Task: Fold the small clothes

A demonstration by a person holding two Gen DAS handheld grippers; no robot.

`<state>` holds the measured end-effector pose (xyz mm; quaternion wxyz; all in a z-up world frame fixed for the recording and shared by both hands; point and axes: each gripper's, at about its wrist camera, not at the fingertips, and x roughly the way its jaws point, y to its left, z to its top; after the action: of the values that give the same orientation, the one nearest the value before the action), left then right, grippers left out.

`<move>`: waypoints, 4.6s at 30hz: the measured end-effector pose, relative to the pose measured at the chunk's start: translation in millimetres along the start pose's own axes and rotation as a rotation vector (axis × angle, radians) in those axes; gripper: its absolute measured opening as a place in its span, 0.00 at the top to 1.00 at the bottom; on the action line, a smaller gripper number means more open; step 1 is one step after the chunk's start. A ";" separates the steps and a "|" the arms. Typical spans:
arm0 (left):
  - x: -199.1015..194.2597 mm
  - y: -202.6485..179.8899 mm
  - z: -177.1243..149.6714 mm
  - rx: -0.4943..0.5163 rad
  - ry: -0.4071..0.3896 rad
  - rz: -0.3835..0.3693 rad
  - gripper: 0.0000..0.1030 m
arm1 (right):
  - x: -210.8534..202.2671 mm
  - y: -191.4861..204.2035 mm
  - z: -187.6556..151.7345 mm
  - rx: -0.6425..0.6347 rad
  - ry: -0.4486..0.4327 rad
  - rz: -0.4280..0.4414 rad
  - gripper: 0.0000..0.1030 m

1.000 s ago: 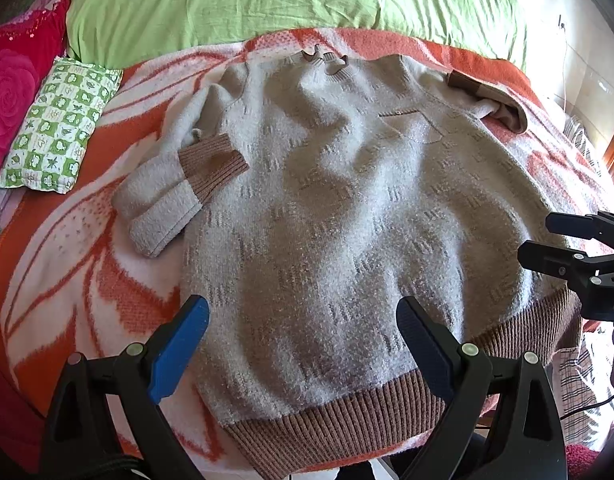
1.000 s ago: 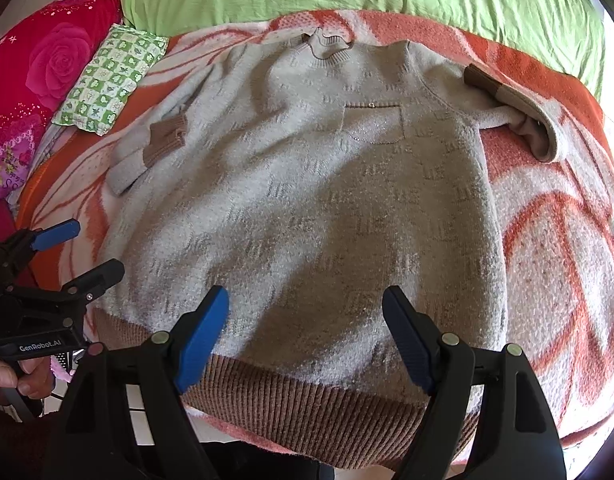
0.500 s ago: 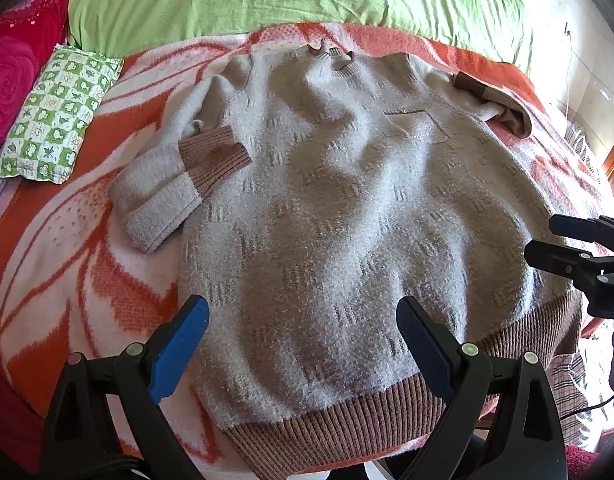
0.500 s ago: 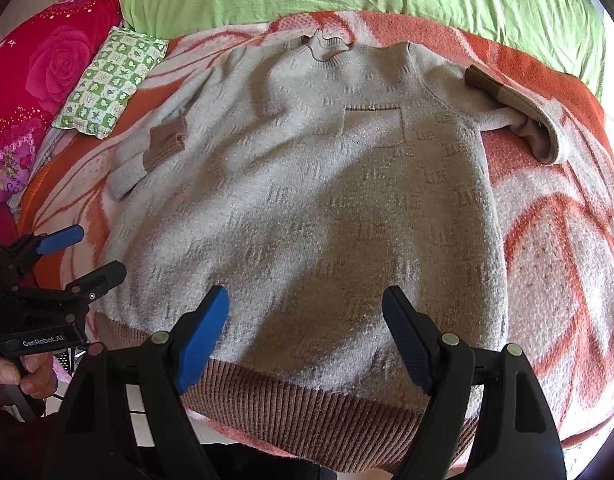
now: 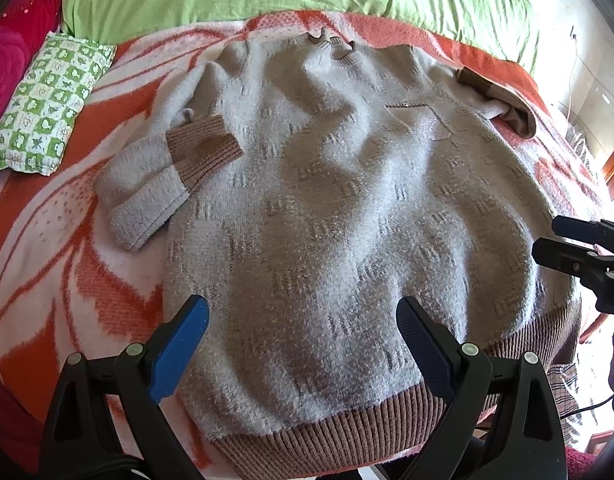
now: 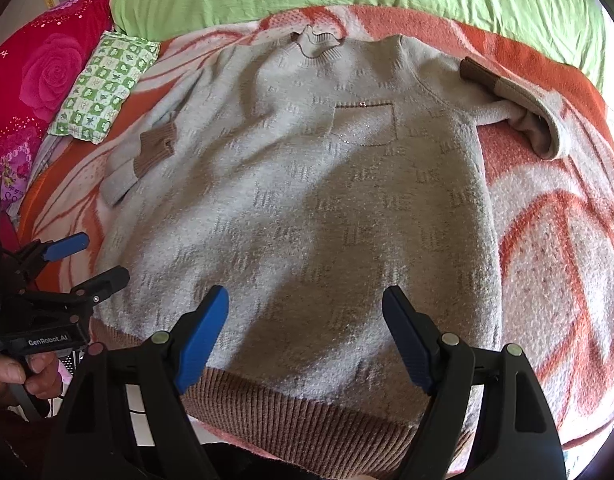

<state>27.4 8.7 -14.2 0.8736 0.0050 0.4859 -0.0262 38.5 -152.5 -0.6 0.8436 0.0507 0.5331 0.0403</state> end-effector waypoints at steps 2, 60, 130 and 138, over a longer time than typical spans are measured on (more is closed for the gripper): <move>3.9 0.3 1.3 -0.003 0.005 -0.002 0.08 | 0.7 0.3 -0.3 0.003 0.003 -0.002 0.23; 115.8 78.2 187.7 -0.297 0.082 -0.110 0.08 | 107.0 5.3 269.8 -0.154 -0.112 0.404 0.86; 181.8 87.1 205.3 -0.376 0.100 -0.178 0.92 | 113.0 -234.5 235.3 0.327 -0.088 -0.123 0.68; 185.3 85.2 197.4 -0.397 0.136 -0.138 0.88 | 117.8 -181.4 217.2 0.241 -0.056 0.010 0.67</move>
<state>296.7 79.5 -68.8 0.8187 -0.1986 0.5387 0.0104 287.7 -327.3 -36.8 0.8457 0.1555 0.5100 -0.0213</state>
